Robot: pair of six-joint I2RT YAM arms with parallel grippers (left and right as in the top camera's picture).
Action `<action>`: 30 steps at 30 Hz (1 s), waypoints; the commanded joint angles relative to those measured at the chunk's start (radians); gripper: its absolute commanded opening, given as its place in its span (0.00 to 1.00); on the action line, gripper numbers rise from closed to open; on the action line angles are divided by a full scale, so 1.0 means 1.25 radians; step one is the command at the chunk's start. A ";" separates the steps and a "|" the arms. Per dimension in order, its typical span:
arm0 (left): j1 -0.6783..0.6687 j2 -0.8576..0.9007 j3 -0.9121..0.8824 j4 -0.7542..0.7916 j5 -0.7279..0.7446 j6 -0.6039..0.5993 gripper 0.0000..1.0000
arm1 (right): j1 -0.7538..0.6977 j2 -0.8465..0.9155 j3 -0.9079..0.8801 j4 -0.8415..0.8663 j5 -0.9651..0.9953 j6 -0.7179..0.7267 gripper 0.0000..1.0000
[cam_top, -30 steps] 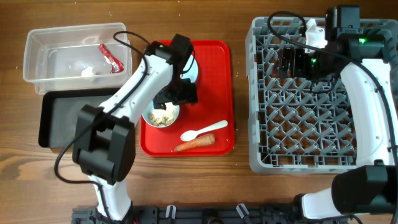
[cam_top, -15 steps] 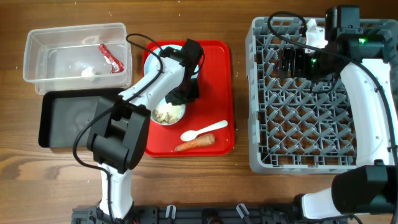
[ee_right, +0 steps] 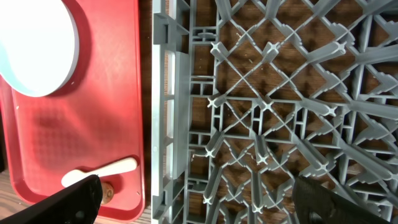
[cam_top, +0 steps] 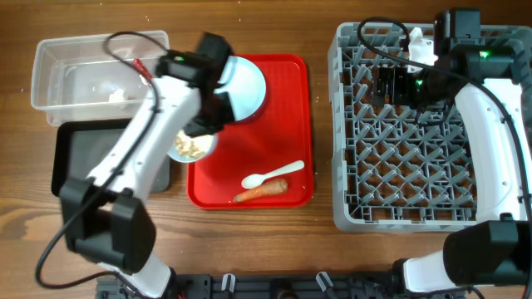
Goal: Sort waste into correct bins and load items into the dishwasher rack
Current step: 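Grasp the blue rice bowl with the left gripper and lift it, then tip the blue bowl over the black tray to dump the rice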
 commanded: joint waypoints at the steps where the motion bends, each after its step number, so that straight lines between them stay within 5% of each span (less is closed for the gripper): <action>1: 0.136 -0.049 0.002 -0.014 0.090 0.102 0.04 | 0.001 0.000 0.004 0.002 0.010 -0.015 0.99; 10: 0.592 -0.049 -0.149 0.016 0.542 0.484 0.04 | 0.001 0.000 0.004 0.002 0.010 -0.016 0.99; 14: 0.704 -0.049 -0.183 0.021 0.693 0.581 0.04 | 0.001 0.000 0.004 -0.002 0.010 -0.014 0.99; 26: 0.771 -0.042 -0.262 0.094 0.860 0.723 0.04 | 0.001 0.000 0.004 -0.018 0.010 -0.014 0.99; 30: 0.801 -0.042 -0.355 0.130 0.933 0.861 0.04 | 0.001 0.000 0.004 -0.023 0.010 -0.014 0.99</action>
